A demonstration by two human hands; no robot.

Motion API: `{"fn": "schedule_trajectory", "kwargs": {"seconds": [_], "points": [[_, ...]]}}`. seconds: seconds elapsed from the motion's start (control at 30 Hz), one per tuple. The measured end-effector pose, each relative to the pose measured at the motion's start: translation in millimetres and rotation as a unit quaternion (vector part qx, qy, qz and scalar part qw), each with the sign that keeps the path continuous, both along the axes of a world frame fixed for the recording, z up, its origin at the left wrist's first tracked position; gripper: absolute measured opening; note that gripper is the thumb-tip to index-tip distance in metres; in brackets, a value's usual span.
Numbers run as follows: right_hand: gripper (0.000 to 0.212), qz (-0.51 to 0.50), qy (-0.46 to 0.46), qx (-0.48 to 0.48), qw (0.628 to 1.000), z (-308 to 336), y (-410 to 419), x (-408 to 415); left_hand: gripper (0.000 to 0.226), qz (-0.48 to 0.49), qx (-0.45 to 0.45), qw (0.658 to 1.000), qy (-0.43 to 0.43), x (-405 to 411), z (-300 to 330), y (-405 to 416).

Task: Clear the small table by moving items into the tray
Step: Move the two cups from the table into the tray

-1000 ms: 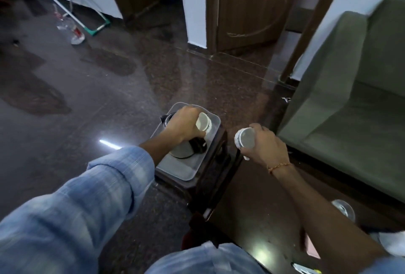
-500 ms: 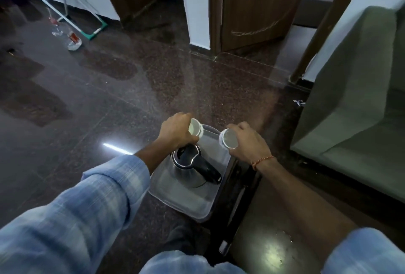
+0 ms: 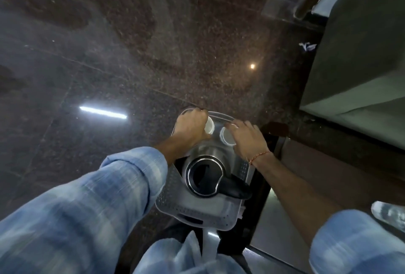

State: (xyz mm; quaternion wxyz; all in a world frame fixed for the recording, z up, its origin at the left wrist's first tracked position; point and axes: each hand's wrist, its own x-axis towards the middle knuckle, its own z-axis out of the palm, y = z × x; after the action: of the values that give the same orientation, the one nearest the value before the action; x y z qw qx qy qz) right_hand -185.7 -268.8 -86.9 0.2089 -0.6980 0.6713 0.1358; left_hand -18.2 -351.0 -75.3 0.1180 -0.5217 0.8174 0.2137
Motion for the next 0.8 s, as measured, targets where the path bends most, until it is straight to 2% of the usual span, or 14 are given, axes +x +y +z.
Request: {"fn": "schedule_trajectory", "kwargs": {"seconds": [0.27,0.57,0.7,0.8], "points": [[0.068,0.021,0.048,0.002,0.999,-37,-3,3,0.052,-0.005,0.021,1.0,0.0,-1,-42,-7],[0.074,0.012,0.041,-0.005,0.999,-29,0,9,0.073,-0.016,0.027,0.999,-0.008,-1,-42,-7],[0.077,-0.023,0.016,-0.033,0.999,-4,9,4,0.077,-0.033,-0.003,0.999,-0.021,0,-19,-6],[0.072,-0.109,-0.025,-0.06,0.992,25,27,-16,0.07,-0.061,-0.048,0.997,-0.023,-5,12,-11]]}}
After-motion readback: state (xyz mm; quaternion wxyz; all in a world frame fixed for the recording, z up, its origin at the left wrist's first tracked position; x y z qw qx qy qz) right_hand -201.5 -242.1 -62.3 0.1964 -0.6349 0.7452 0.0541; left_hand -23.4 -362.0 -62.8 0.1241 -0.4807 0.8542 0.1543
